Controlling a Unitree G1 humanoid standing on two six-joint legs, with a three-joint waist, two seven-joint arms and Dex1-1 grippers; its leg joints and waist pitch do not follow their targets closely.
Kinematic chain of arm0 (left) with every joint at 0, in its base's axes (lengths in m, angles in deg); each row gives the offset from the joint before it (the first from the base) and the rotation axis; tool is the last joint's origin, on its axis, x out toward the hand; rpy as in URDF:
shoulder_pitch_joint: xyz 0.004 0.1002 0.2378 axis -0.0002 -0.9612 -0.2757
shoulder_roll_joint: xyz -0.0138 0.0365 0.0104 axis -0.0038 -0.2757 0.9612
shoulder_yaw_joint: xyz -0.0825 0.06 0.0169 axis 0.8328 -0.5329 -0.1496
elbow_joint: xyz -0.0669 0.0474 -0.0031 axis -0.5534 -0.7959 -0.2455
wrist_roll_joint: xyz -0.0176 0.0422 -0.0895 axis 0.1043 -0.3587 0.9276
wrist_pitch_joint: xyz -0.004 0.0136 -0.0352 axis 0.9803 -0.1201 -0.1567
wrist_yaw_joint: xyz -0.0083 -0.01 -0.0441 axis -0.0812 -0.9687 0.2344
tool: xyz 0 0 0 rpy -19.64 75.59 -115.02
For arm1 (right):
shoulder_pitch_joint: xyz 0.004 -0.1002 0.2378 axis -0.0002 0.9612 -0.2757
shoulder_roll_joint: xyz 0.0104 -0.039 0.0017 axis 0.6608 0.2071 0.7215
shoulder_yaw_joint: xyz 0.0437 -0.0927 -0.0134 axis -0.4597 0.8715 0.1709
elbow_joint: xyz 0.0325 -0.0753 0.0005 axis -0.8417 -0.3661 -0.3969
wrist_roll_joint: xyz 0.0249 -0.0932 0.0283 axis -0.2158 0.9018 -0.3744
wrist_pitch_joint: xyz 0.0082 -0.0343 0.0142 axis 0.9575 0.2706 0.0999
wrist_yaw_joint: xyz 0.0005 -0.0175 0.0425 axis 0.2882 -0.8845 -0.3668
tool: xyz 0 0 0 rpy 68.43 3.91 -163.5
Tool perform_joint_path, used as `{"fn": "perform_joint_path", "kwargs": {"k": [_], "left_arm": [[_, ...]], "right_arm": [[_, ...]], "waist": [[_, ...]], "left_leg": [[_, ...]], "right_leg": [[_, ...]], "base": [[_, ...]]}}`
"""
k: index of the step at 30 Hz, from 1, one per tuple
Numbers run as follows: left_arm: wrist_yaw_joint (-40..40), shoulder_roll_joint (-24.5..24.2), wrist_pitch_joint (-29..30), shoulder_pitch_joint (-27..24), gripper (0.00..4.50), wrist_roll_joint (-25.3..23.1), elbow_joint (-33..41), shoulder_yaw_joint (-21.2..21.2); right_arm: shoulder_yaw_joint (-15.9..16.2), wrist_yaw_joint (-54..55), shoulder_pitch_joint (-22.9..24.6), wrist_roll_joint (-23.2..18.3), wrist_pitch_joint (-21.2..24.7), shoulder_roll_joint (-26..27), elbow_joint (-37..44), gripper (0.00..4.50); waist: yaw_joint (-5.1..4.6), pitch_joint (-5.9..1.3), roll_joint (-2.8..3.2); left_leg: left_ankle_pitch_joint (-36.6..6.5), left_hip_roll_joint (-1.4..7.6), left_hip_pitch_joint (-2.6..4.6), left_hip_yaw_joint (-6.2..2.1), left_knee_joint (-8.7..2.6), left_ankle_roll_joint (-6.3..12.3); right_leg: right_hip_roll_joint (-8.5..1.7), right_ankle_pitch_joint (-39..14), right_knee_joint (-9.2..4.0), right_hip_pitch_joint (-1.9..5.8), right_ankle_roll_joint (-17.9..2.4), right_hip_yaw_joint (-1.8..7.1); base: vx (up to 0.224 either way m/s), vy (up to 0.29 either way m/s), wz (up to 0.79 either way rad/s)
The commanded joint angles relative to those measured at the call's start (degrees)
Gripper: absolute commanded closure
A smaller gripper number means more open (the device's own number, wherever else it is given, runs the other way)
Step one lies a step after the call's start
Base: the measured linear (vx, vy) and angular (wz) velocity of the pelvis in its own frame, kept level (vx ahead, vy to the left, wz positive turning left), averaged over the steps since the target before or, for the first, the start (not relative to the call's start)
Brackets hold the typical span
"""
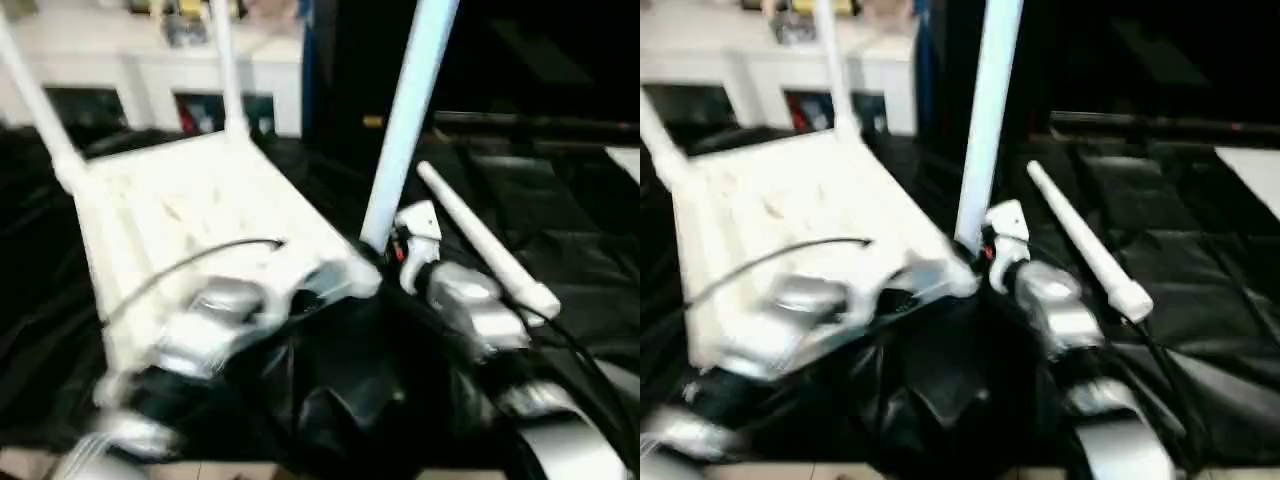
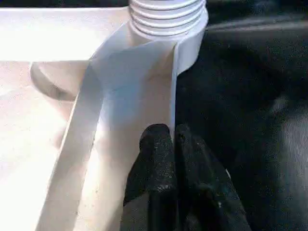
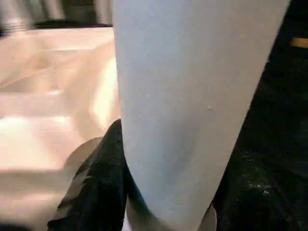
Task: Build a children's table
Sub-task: Insert table leg to table base
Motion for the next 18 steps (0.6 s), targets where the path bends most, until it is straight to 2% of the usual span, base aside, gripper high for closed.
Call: {"fn": "perform_joint_path", "kwargs": {"k": [1, 2, 3, 4, 5, 6, 7, 8, 9, 10, 12, 14, 15, 18], "left_arm": [[0.8, 1.8, -0.6, 2.6, 4.50, 0.9, 0.7, -1.3], [1.3, 2.0, -0.4, 2.8, 4.50, 0.9, 0.2, -1.1], [1.5, 1.9, -0.5, 3.1, 4.50, 0.6, -0.3, -1.2], [1.7, 1.7, -0.5, 3.3, 4.50, 0.5, -0.6, -1.3], [1.6, 1.5, -0.5, 3.5, 4.50, 0.5, -0.8, -1.3], [1.6, 1.2, -0.2, 3.6, 4.50, 0.5, -0.8, -1.2], [1.7, 1.1, 0.0, 3.6, 4.50, 0.5, -0.7, -1.2], [2.1, 1.3, 0.7, 3.6, 4.50, 0.0, -0.5, -0.7], [2.3, 1.3, 1.1, 3.5, 4.50, -0.3, -0.3, -0.5], [2.8, 1.2, 1.4, 3.6, 4.50, -0.6, -0.5, -0.1], [3.2, 1.0, 1.4, 3.6, 4.50, -0.7, -0.7, 0.2], [3.4, 0.8, 1.4, 3.7, 4.50, -0.4, -0.9, 0.4], [3.4, 0.7, 1.4, 3.7, 4.50, -0.3, -0.9, 0.4], [1.9, 0.0, -0.3, 3.4, 4.50, 0.5, -0.5, 0.4]], "right_arm": [[1.8, 1.9, 1.9, 1.8, 3.5, 2.3, -5.8, 2.62], [1.9, 2.4, 1.5, 2.1, 3.6, 2.7, -6.5, 2.62], [2.2, 2.7, 1.2, 2.5, 3.8, 3.1, -6.9, 2.62], [2.5, 2.9, 1.0, 2.9, 4.0, 3.4, -7.3, 2.62], [2.8, 3.2, 0.8, 3.3, 4.0, 3.6, -7.4, 2.62], [3.1, 3.5, 0.5, 3.7, 3.8, 3.8, -7.5, 2.62], [3.2, 3.5, 0.4, 3.9, 3.7, 3.9, -7.6, 2.62], [3.4, 3.9, -0.1, 4.6, 2.8, 4.1, -8.5, 2.62], [3.5, 4.2, -0.5, 5.1, 2.1, 4.3, -9.1, 2.62], [3.4, 4.0, -0.9, 5.1, 1.5, 4.6, -9.6, 2.62], [3.3, 3.6, -1.1, 4.9, 1.2, 5.0, -9.8, 2.62], [3.7, 2.9, -1.0, 5.5, 1.2, 4.9, -9.8, 2.62], [3.8, 2.6, -0.9, 5.7, 1.1, 4.9, -9.8, 2.62], [4.0, 1.4, -0.8, 6.2, 1.1, 4.8, -10.0, 2.62]], "waist": [[0.71, -2.32, -0.28], [1.47, -3.70, 2.17], [0.35, -3.96, 1.53], [0.17, -3.86, 1.89], [-0.19, -3.54, 2.21], [-0.49, -3.00, 2.09], [-0.59, -2.96, 1.84], [-0.65, -2.93, 1.69], [-0.65, -2.98, 1.75], [-0.64, -3.06, 1.42], [-0.53, -3.08, 1.38], [-0.50, -2.94, 1.44], [-0.58, -2.90, 1.34], [-0.80, -2.99, 1.09]], "left_leg": [[-5.8, 0.45, -3.24, -3.67, 0.03, -0.15], [-4.6, 2.43, -3.00, -4.07, -5.20, -2.20], [-8.7, 3.95, -0.54, -4.04, -6.49, -1.13], [-10.7, 3.93, -0.28, -3.63, -6.65, -0.84], [-15.5, 4.03, -0.11, -3.12, -7.11, -0.42], [-21.0, 3.68, -0.22, -2.90, -7.16, -0.95], [-22.6, 3.52, -0.10, -2.89, -7.14, -1.24], [-23.5, 3.32, -0.17, -2.96, -7.07, -1.41], [-23.3, 3.27, -0.20, -2.98, -7.04, -1.49], [-21.9, 3.01, 0.01, -2.82, -7.04, -1.23], [-19.6, 3.09, -0.07, -2.68, -7.33, -0.65], [-19.6, 3.19, -0.02, -2.65, -7.46, -0.67], [-19.9, 3.29, -0.25, -2.74, -7.61, -0.80], [-20.5, 3.53, -0.30, -2.84, -7.90, -0.81]], "right_leg": [[-10.15, -50.9, -11.38, 3.75, -0.9, 5.27], [-6.21, -31.8, -9.12, 4.18, -3.2, 2.29], [-3.37, -15.7, -7.33, 1.91, -6.7, 1.65], [-3.29, -11.9, -7.29, 1.98, -8.7, 1.60], [-3.70, -12.5, -7.98, 1.97, -11.2, 1.52], [-3.94, -20.3, -8.93, 1.78, -10.3, 1.23], [-4.13, -23.7, -9.38, 1.67, -9.3, 1.12], [-4.50, -28.7, -10.05, 1.61, -7.1, 0.97], [-4.63, -30.3, -10.23, 1.57, -6.3, 0.92], [-4.75, -32.8, -11.09, 1.51, -4.2, 0.60], [-4.72, -32.2, -11.43, 1.57, -3.7, 0.48], [-4.64, -32.2, -11.48, 1.38, -3.6, 0.41], [-4.65, -32.3, -11.38, 1.47, -3.5, 0.37], [-4.73, -31.3, -11.32, 1.52, -3.7, 0.44]], "base": [[0.076, -0.035, -0.47], [0.073, 0.023, -0.27], [0.073, 0.023, -0.27], [-0.019, -0.008, 0.21], [0.000, 0.000, 0.00], [0.000, 0.000, 0.00], [0.000, 0.000, 0.00], [0.000, 0.000, 0.00], [0.000, 0.000, 0.00], [0.000, 0.000, 0.00], [0.000, 0.000, 0.00], [0.000, 0.000, 0.00], [0.000, 0.000, 0.00], [0.000, 0.000, 0.00]]}}
